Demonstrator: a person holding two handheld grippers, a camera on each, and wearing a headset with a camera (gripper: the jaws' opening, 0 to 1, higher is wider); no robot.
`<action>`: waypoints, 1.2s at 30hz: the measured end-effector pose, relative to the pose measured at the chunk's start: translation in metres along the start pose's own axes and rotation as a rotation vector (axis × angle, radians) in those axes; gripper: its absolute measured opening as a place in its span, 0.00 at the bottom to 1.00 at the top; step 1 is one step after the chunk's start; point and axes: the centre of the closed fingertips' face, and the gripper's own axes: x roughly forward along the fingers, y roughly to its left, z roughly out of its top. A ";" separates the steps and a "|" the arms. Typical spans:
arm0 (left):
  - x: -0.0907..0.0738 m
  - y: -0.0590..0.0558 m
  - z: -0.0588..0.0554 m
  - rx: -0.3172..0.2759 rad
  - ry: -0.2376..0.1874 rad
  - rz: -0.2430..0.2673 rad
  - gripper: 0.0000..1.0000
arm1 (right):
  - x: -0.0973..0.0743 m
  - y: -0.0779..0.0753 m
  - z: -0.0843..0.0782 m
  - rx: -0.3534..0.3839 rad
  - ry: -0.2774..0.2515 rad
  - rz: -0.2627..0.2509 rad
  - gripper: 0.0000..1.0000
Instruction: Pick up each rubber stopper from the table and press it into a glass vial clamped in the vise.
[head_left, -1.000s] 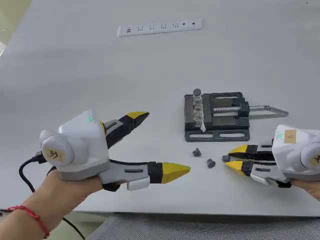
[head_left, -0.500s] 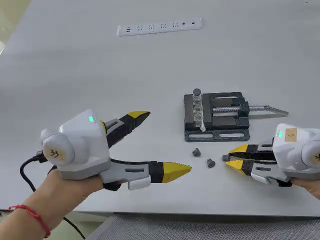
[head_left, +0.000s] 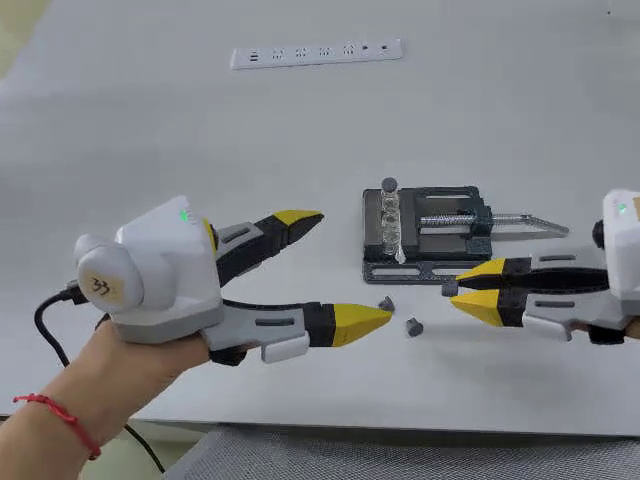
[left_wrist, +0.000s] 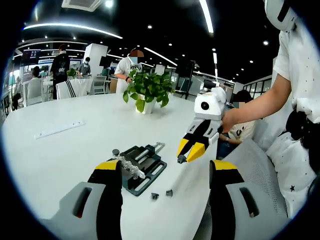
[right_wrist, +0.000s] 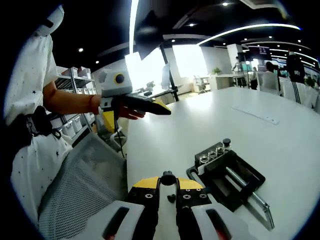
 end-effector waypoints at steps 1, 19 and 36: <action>0.001 -0.002 0.003 -0.005 0.001 -0.008 0.61 | -0.003 0.002 0.007 -0.007 -0.009 0.008 0.07; 0.010 -0.045 0.061 0.028 -0.097 -0.210 0.10 | -0.020 0.050 0.097 -0.150 -0.074 0.154 0.07; 0.009 -0.055 0.064 0.048 -0.102 -0.256 0.06 | -0.017 0.057 0.101 -0.172 -0.073 0.174 0.07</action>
